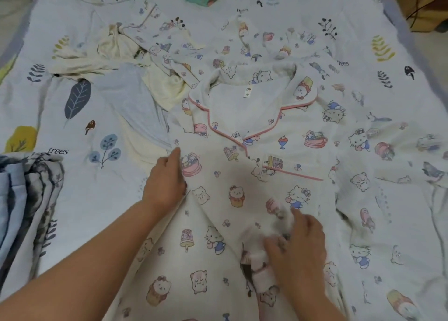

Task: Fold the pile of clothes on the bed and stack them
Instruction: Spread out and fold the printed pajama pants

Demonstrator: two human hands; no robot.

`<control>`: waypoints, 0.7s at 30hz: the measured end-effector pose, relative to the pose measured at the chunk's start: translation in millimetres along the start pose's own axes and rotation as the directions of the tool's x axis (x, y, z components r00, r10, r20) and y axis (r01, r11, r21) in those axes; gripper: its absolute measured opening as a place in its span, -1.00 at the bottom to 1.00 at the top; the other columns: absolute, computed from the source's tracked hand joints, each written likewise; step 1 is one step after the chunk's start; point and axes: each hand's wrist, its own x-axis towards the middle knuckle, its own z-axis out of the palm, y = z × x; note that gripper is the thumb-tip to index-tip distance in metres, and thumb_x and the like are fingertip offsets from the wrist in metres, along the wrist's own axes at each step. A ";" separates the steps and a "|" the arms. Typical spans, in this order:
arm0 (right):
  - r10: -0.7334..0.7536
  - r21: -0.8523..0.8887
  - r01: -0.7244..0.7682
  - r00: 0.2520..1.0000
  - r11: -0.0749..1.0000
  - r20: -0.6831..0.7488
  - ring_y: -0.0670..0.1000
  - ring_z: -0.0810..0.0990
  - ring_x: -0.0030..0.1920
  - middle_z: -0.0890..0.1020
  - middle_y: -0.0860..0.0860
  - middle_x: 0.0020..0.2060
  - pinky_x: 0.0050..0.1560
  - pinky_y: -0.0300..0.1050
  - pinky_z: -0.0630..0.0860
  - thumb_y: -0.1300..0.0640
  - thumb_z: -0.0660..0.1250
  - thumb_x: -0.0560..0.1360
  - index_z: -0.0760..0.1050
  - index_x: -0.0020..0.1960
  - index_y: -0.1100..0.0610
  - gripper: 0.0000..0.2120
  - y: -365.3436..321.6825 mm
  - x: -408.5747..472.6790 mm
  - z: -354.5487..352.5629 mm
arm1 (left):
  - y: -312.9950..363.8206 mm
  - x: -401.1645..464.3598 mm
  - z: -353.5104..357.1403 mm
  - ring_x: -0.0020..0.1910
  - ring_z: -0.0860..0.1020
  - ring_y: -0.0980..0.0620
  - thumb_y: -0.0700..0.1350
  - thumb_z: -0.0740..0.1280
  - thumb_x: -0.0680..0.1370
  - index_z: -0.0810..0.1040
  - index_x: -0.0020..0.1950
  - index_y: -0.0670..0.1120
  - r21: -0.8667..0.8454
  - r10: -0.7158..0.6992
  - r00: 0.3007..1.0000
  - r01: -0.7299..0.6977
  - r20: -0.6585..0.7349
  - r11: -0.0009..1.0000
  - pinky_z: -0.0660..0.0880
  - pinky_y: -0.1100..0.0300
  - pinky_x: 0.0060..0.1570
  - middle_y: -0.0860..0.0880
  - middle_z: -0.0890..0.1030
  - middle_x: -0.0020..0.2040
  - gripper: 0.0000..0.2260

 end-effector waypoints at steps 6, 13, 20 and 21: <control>-0.066 -0.430 0.348 0.834 0.833 0.548 0.27 0.30 0.38 0.23 0.24 0.40 0.27 0.24 0.34 -0.20 0.54 0.12 0.28 0.38 0.10 -0.06 -14.8 -14.3 12.5 | 8.6 36.2 -14.9 0.15 0.39 -0.28 -0.30 0.32 0.42 0.56 0.17 -0.11 0.077 0.137 0.985 -0.129 -0.107 0.989 0.37 0.01 -0.02 -0.28 0.42 0.13 -0.67; 0.029 0.089 -0.107 0.786 0.990 0.618 -0.05 0.50 -0.20 0.59 0.01 -0.11 -0.15 -0.34 0.43 0.24 0.28 0.46 0.45 0.10 -0.20 -0.63 -23.9 -3.6 -33.4 | 28.1 83.6 -117.8 0.08 0.55 -0.16 -0.35 0.34 0.46 0.58 -0.12 -0.16 0.055 0.345 0.938 -0.347 0.043 0.936 0.41 0.12 0.02 -0.16 0.65 -0.02 -0.89; -0.095 0.528 -0.471 0.676 0.707 0.731 0.00 0.64 -0.12 0.69 0.18 -0.08 -0.17 -0.27 0.48 0.58 0.22 0.36 0.67 0.00 -0.02 -0.44 -1.7 17.4 -85.3 | 73.1 123.1 -143.4 -0.16 0.47 -0.04 0.05 0.48 0.36 0.54 -0.14 -0.06 0.333 0.341 0.921 -0.386 0.187 0.860 0.31 0.15 -0.23 0.00 0.56 -0.19 -0.76; -0.044 0.496 -0.472 0.691 0.729 0.722 0.04 0.59 -0.13 0.67 0.22 -0.09 -0.14 -0.20 0.42 0.55 0.21 0.39 0.64 0.08 -0.01 -0.45 9.0 18.4 -80.8 | 75.0 123.0 -132.2 -0.06 0.48 -0.11 0.05 0.47 0.37 0.56 -0.03 -0.11 0.327 0.393 0.916 -0.396 0.081 0.858 0.35 0.10 -0.13 -0.05 0.56 -0.11 -0.70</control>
